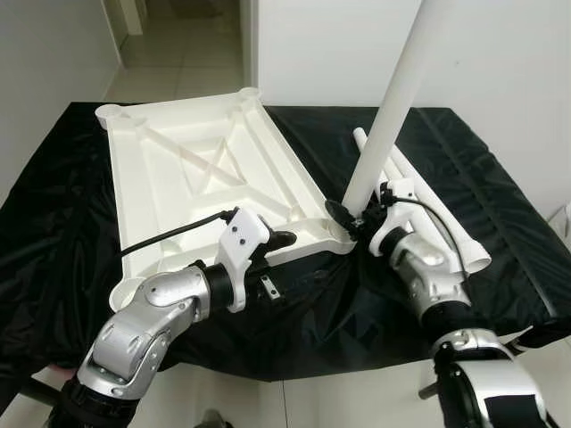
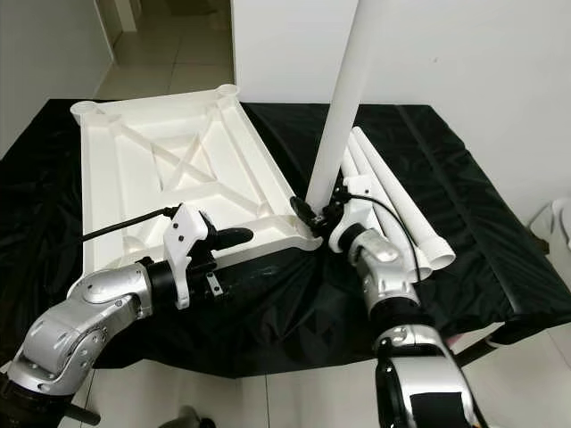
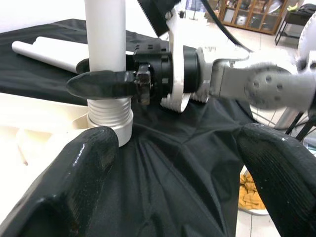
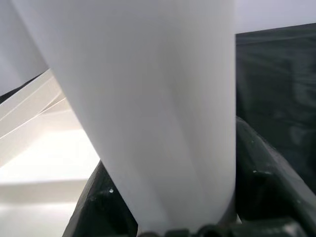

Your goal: Building children table

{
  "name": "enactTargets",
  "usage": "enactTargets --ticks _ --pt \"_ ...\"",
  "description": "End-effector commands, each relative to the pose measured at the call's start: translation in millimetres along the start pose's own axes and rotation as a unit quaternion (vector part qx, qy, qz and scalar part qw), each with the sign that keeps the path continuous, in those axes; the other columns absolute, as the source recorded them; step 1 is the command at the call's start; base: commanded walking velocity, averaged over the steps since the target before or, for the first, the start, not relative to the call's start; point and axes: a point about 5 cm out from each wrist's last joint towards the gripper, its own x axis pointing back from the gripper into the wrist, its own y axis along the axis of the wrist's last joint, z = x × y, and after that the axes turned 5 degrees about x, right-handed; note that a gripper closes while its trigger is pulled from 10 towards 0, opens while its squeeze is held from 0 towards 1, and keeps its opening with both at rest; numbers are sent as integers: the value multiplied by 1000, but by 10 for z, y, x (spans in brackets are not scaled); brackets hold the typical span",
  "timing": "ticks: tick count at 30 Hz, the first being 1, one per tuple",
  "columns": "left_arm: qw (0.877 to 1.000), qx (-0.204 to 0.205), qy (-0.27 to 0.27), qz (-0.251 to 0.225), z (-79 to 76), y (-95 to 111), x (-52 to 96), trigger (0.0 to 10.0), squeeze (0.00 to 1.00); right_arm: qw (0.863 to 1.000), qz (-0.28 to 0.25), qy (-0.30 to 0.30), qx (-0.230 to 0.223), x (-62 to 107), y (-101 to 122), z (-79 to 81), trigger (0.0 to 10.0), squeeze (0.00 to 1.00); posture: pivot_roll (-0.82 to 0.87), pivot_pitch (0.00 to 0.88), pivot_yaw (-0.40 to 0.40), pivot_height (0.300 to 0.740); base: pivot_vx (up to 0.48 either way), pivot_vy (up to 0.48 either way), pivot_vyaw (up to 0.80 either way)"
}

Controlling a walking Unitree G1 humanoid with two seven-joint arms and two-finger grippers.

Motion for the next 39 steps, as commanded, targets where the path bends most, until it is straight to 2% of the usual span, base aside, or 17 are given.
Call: enactTargets --ticks 1,3,4,7,11,14,16,17,19,24,30,31,36,37,39 --pt "1000 3 20 8 8 -36 -7 10000 0 998 48 -27 -27 69 -228 104 0 0 -15 29 -22 740 0 0 0" --pt "1000 2 20 9 12 -41 -6 10000 0 996 43 -66 -46 79 -210 164 0 0 -19 28 -21 740 0 0 0" --pt "1000 2 20 9 12 -41 -6 10000 0 996 43 -66 -46 79 -210 164 0 0 -19 28 -21 740 0 0 0" --pt "1000 1 19 9 19 -43 -11 10000 0 990 43 -128 -49 100 -178 236 0 0 -26 27 -20 740 0 0 0" --pt "1000 2 18 9 20 -43 -19 10000 0 986 46 -151 -54 110 -163 297 0 0 -30 25 -20 740 0 0 0" --pt "1000 2 14 8 20 -44 -30 10000 0 983 45 -174 -47 111 -114 447 0 0 -36 22 -19 740 0 0 0" --pt "1000 2 13 8 23 -45 -36 10000 0 980 55 -184 -58 110 -102 589 0 0 -38 19 -18 740 0 0 0" --pt "1000 2 13 8 23 -45 -36 10000 0 980 55 -184 -58 110 -102 589 0 0 -38 19 -18 740 0 0 0" --pt "1000 1 12 8 30 -44 -40 10000 0 980 62 -180 -62 112 -91 703 0 0 -39 14 -19 740 0 0 0" --pt "1000 -1 13 10 42 -45 -36 10000 0 981 65 -169 -66 130 -70 747 0 0 -39 12 -20 740 0 0 0" --pt "1000 -4 18 14 68 -50 -8 10000 0 978 69 -183 -67 177 -55 672 0 0 -34 11 -22 740 0 0 0" --pt "1000 -4 20 15 77 -53 -1 10000 0 977 75 -187 -65 192 -57 655 10000 0 -33 12 -22 740 0 0 0" --pt "1000 -5 23 18 88 -60 8 10000 0 976 81 -190 -64 207 -59 634 10000 0 -32 12 -22 740 0 0 0" --pt "1000 -5 24 19 89 -65 10 10000 0 977 77 -187 -62 208 -48 625 10000 1000 -32 12 -22 740 0 0 0" --pt "999 -6 25 20 89 -70 12 10000 0 980 69 -178 -64 204 -30 620 10000 1000 -32 12 -22 740 0 0 0"
